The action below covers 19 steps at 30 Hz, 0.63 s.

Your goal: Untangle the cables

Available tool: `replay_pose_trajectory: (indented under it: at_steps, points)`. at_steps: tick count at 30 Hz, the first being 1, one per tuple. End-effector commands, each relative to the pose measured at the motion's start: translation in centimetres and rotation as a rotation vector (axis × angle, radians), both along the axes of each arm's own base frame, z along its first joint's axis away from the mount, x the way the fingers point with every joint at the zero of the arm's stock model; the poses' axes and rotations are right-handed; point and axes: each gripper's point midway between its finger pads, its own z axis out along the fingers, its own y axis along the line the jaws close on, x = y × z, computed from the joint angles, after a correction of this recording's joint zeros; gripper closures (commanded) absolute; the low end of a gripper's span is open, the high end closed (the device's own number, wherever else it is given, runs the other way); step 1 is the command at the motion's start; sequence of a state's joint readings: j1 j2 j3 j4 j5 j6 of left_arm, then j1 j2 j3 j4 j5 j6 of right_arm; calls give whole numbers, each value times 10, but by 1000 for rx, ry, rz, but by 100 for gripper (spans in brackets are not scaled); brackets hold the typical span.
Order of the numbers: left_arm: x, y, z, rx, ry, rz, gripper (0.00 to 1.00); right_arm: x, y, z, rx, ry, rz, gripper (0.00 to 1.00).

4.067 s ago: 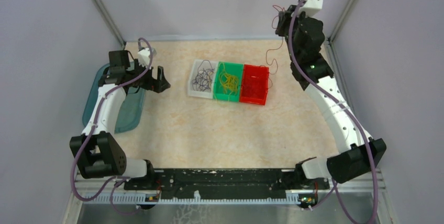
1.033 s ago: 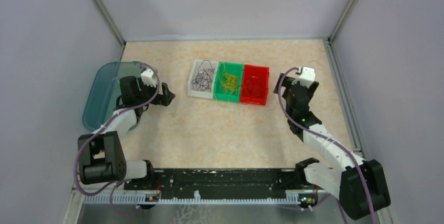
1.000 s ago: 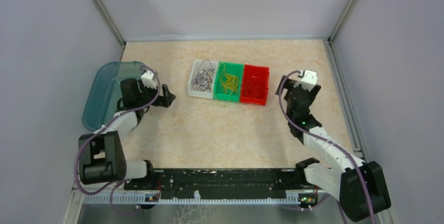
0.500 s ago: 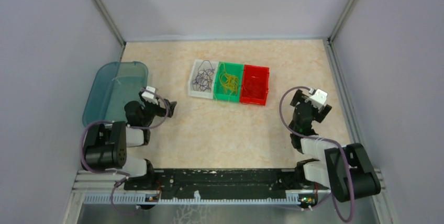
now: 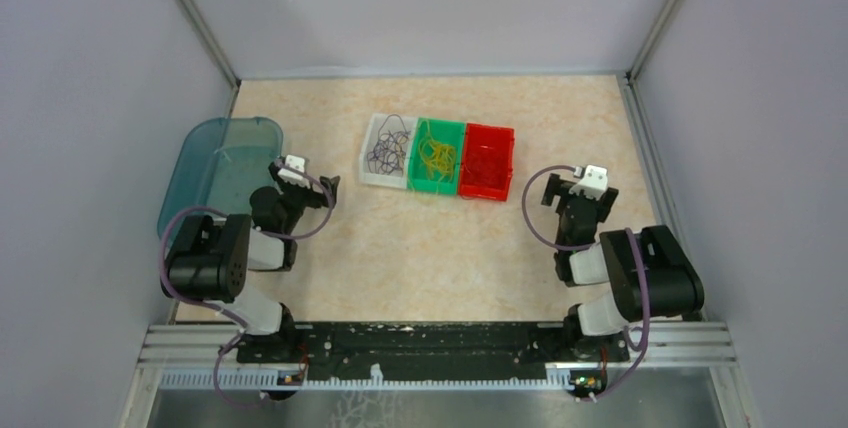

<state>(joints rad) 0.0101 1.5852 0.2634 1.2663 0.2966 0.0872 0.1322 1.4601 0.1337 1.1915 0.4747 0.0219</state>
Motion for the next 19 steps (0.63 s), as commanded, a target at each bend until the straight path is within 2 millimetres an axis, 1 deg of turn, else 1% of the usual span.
replay_pose_trajectory:
  at_steps: [1, 6, 16, 19]
  points:
    - [-3, 8, -10, 24, 35, 62, 0, 18, 4, 26, 35, -94, 47, 1]
    - [-3, 8, -10, 23, 35, 61, 0, 17, 3, 29, 29, -112, 44, 1]
    - [0, 9, -14, 29, 51, 62, 0, 17, 3, 29, 30, -108, 46, 1]
    - [-3, 9, -11, 23, 40, 65, 0, 17, 4, 29, 29, -109, 47, 1]
